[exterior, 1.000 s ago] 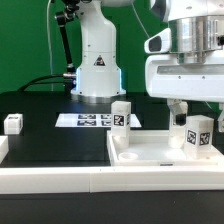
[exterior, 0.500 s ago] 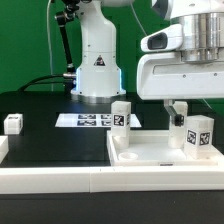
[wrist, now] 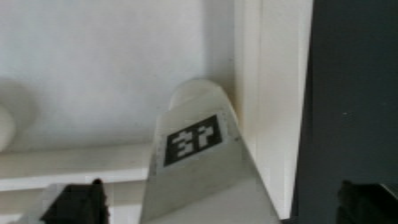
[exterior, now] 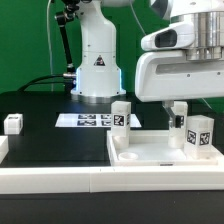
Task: Assemble square table
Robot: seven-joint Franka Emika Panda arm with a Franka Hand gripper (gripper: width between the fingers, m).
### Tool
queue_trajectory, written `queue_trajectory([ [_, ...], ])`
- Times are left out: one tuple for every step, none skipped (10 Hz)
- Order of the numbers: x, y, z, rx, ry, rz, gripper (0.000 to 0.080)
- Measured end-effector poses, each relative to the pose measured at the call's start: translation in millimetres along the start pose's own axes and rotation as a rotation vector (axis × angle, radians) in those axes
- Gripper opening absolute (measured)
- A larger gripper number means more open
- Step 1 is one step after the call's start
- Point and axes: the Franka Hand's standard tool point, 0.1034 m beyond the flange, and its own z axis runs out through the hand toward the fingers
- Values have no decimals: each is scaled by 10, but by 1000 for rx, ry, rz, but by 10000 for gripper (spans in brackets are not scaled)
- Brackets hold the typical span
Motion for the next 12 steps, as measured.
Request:
queue_trajectory([
  [0,6,1,-8,0,-67,648],
  [1,13,1,-11,-1,-121,648],
  [3,25,1,-19,-2,-220,648],
  [4,31,1,-20,-2,-252,648],
  [5,36,1,-20,-2,-258,522],
  [5,36,1,-20,-2,-256,522],
  [4,37,1,-20,-2,-256,340],
  [4,38,2,-19,-2,-245,289],
  [4,39,2,-19,-2,-244,289],
  [4,37,2,-18,-2,-223,289],
  [4,38,2,-18,-1,-134,289],
  [4,38,2,-18,0,-44,289],
])
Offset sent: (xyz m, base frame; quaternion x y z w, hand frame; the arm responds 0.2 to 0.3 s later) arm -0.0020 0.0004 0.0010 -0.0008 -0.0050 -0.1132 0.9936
